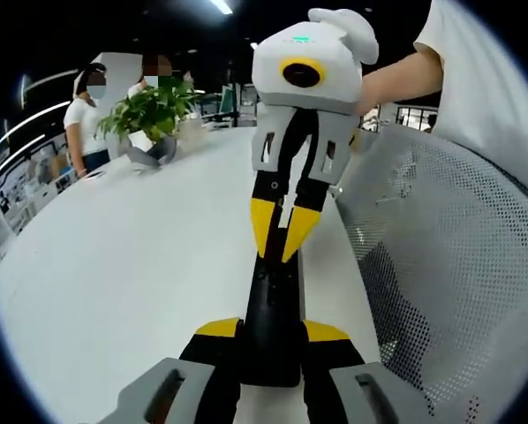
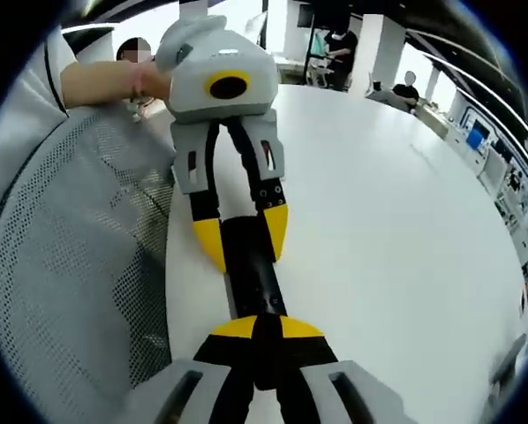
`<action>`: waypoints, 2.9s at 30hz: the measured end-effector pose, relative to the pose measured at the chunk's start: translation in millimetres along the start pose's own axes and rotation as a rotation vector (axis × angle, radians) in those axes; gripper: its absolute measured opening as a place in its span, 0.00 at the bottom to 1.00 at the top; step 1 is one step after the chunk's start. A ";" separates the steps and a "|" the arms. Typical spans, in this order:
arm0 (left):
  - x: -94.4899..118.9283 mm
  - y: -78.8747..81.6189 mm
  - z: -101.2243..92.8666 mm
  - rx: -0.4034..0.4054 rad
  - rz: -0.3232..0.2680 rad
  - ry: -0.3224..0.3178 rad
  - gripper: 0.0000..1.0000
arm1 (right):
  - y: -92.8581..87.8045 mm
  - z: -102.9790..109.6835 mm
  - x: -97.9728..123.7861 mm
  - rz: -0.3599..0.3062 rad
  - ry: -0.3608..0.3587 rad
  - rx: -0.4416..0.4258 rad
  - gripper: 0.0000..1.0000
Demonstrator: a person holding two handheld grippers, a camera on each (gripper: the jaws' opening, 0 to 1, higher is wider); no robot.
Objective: Press the specified remote control buttons in sequence, fully releasing each button before pressing the next.
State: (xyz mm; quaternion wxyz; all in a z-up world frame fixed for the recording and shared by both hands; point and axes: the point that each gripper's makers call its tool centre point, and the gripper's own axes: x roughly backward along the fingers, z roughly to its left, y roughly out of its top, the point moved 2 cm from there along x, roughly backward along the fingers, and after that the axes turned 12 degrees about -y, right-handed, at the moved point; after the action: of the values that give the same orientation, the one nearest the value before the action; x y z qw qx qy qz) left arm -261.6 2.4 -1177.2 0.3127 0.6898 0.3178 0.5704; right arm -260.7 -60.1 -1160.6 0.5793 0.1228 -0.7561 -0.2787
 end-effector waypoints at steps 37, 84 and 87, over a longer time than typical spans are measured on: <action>1.2 0.6 -1.9 -0.021 0.016 0.006 0.24 | -6.9 -0.7 -0.1 0.131 0.121 0.144 0.06; 0.3 1.5 -2.2 -0.015 0.032 0.011 0.24 | -11.4 1.7 1.0 0.203 -0.031 0.135 0.06; 0.4 1.6 -2.1 -0.016 0.033 0.013 0.24 | -13.0 2.4 3.5 0.168 -0.028 0.154 0.06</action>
State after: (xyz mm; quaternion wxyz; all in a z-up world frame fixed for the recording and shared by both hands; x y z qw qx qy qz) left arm -263.5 1.8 -1175.4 0.3067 0.6887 0.3038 0.5825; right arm -265.9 -71.8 -1165.5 0.5787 0.0992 -0.7910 -0.1719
